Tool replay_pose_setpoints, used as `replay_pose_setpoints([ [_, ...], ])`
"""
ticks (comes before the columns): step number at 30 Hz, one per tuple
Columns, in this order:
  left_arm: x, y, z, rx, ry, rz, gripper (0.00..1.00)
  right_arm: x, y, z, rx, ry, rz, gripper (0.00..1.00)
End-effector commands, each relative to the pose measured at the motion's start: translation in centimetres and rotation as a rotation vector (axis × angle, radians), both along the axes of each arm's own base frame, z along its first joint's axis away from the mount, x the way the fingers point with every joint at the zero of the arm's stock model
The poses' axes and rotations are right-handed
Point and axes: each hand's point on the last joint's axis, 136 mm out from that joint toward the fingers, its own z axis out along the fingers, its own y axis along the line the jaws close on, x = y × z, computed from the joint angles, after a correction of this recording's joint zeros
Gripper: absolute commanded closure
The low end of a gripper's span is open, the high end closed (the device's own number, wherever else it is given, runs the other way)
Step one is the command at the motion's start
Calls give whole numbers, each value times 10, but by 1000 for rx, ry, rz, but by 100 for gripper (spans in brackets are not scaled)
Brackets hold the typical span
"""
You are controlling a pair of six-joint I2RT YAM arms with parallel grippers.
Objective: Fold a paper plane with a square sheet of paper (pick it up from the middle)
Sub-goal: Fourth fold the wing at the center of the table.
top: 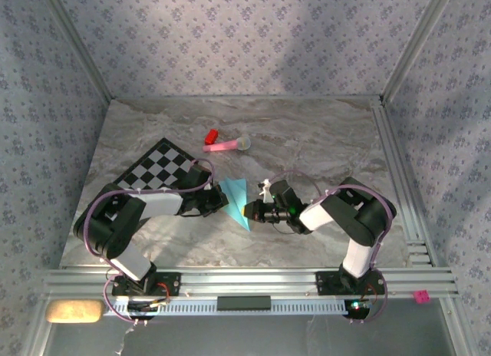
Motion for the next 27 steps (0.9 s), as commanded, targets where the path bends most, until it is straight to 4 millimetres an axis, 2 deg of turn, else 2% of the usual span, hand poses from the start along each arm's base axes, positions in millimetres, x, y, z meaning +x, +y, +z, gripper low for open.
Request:
replay_pose_setpoints([
  [1, -15, 17, -24, 106, 72, 5, 93, -9, -10, -14, -37, 63, 3, 96],
  [6, -14, 16, -23, 98, 67, 0, 93, -10, -13, -19, -51, 76, -1, 96],
  [10, -10, 9, -15, 73, 47, -22, 91, -10, -13, -24, -51, 93, -7, 97],
  [15, 1, -1, 9, 28, -17, -42, 87, -11, -15, -29, -71, 109, -11, 98],
  [22, 15, -17, 52, -54, -136, -75, 84, -10, -15, -30, -76, 113, -17, 98],
  [27, 17, -36, 62, -131, -150, -132, 85, -10, -16, -32, -80, 119, -21, 98],
])
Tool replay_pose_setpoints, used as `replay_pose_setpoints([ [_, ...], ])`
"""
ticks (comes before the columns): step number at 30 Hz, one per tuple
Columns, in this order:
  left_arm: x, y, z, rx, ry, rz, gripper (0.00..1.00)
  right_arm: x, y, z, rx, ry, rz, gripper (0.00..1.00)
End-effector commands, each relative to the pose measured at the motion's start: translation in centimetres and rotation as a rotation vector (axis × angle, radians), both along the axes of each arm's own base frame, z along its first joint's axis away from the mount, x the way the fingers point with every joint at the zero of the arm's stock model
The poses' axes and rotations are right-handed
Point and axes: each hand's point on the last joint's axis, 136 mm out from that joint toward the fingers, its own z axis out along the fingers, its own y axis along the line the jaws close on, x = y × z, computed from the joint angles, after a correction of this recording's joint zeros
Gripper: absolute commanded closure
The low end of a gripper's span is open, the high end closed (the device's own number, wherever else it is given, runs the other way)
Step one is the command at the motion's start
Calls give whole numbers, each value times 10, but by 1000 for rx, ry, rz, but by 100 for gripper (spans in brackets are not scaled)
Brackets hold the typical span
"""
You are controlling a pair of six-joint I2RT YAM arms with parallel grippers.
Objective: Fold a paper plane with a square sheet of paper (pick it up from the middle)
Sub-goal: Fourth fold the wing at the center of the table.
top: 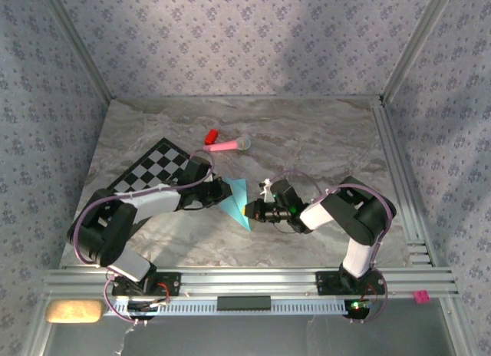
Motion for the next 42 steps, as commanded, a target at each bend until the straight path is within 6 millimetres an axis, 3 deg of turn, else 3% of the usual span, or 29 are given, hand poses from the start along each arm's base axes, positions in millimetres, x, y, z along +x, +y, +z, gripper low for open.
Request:
replay_pose_setpoints([
  [1, 3, -21, 17, -65, -39, -77, 85, -11, -14, -30, -86, 104, -20, 98],
  [9, 8, -38, 0, -74, -4, -100, 86, -11, -16, -32, -88, 113, -23, 98],
  [18, 14, -33, -22, -12, 23, -60, 88, -11, -17, -32, -94, 124, -23, 98],
  [42, 23, -35, -31, 20, 35, -56, 89, -11, -22, -35, -109, 178, -33, 98],
])
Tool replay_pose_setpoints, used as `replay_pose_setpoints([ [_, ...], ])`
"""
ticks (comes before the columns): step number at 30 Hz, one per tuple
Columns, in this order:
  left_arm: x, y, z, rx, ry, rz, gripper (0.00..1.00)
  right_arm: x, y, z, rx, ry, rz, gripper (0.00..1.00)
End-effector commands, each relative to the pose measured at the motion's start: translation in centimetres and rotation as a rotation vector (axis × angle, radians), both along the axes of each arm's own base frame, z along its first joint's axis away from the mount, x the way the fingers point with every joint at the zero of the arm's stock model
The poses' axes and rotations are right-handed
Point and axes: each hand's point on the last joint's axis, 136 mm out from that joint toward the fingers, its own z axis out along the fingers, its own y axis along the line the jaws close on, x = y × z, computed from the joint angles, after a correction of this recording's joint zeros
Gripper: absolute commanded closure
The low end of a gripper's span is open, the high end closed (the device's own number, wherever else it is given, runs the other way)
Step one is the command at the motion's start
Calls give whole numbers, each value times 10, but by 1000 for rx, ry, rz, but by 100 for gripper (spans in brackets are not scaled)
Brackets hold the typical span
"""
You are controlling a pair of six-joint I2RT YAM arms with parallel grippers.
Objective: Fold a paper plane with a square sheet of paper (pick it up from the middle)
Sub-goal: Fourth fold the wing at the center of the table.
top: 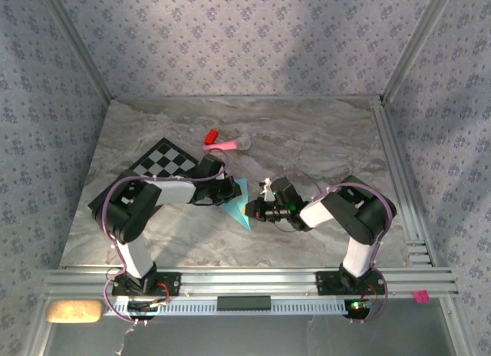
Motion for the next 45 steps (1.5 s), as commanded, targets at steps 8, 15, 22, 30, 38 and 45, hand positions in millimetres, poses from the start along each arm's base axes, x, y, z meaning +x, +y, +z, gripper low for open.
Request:
replay_pose_setpoints([
  [8, 8, -5, 0, 9, -16, -8, 88, -13, -22, -36, -116, 140, -37, 98],
  [15, 7, -4, -8, 21, -1, -9, 89, -11, -23, -35, -122, 152, -44, 96],
  [22, 3, 1, -16, 51, 14, -8, 90, -12, -23, -27, -127, 150, -44, 88],
  [30, 1, 3, -21, 57, 23, -3, 90, -26, -23, -19, -183, 129, 13, 83],
  [38, 0, 4, -21, 60, 25, 4, 90, -37, -28, -34, -255, 163, 20, 86],
  [45, 0, 7, -21, 67, 24, 13, 90, -45, -34, -42, -261, 196, 12, 89],
])
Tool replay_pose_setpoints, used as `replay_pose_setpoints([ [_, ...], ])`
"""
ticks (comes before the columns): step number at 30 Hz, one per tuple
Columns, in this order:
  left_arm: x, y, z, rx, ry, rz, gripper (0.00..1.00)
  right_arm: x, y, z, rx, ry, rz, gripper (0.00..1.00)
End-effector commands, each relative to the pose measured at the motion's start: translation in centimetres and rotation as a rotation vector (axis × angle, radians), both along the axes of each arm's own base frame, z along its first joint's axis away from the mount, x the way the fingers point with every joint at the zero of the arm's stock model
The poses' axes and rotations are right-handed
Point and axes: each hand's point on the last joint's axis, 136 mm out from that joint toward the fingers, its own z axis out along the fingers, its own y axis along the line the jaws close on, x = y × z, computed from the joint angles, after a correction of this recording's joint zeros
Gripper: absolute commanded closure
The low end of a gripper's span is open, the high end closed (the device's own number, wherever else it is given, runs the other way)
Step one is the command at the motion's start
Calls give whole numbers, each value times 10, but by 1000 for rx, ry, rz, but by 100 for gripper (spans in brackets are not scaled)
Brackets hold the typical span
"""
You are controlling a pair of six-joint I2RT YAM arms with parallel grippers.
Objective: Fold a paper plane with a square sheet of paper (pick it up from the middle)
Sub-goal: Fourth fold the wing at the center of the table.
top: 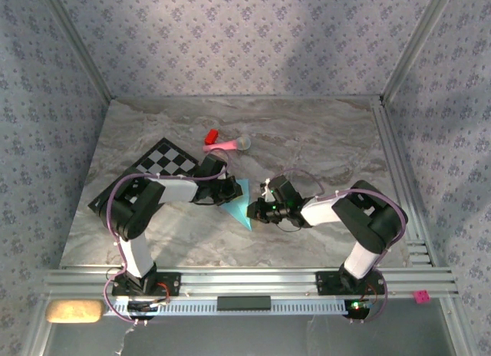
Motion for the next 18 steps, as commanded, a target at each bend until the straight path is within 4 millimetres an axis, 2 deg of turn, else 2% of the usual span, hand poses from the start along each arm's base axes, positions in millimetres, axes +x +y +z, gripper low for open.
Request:
replay_pose_setpoints([
  [1, -4, 9, -15, 58, 14, 12, 90, -35, -23, -39, -129, 144, 13, 89],
  [18, -3, 10, -13, 56, 10, 22, 90, -48, -19, -31, -106, 176, 50, 85],
])
